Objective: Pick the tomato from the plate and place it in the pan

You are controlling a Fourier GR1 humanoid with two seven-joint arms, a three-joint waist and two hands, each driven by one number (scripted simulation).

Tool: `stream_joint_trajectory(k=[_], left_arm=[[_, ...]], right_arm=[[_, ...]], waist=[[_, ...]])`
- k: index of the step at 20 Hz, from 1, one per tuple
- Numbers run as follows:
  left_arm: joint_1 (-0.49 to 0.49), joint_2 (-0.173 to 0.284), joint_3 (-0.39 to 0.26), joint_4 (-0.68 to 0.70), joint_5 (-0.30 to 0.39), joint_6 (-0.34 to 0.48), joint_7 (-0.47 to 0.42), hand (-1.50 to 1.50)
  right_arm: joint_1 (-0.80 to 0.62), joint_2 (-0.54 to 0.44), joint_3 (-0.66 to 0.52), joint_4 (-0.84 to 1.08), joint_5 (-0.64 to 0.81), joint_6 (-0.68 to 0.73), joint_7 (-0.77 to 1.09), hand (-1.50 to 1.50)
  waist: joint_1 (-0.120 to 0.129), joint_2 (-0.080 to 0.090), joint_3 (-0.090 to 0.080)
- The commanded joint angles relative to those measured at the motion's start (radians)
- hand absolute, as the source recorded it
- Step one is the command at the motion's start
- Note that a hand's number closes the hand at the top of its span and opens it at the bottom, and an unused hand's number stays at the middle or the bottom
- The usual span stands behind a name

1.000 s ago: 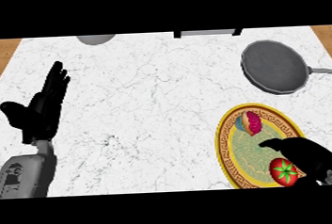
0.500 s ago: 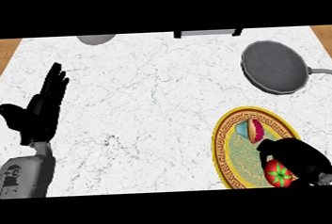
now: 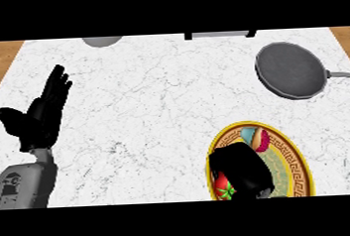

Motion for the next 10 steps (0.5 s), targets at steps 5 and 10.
stream_joint_trajectory(k=[5,10], left_arm=[[-0.012,0.014,0.024,0.049,0.0,-0.006,-0.031,0.0],[0.01,-0.003,0.014,0.027,0.001,-0.007,-0.033,0.0]], right_arm=[[-0.021,0.049,0.008,-0.281,0.093,-0.201,0.044,1.5],[-0.033,0.064,-0.108,-0.301,0.066,-0.292,0.028,1.5]], waist=[[-0.021,-0.002,0.0],[-0.007,0.001,0.001]])
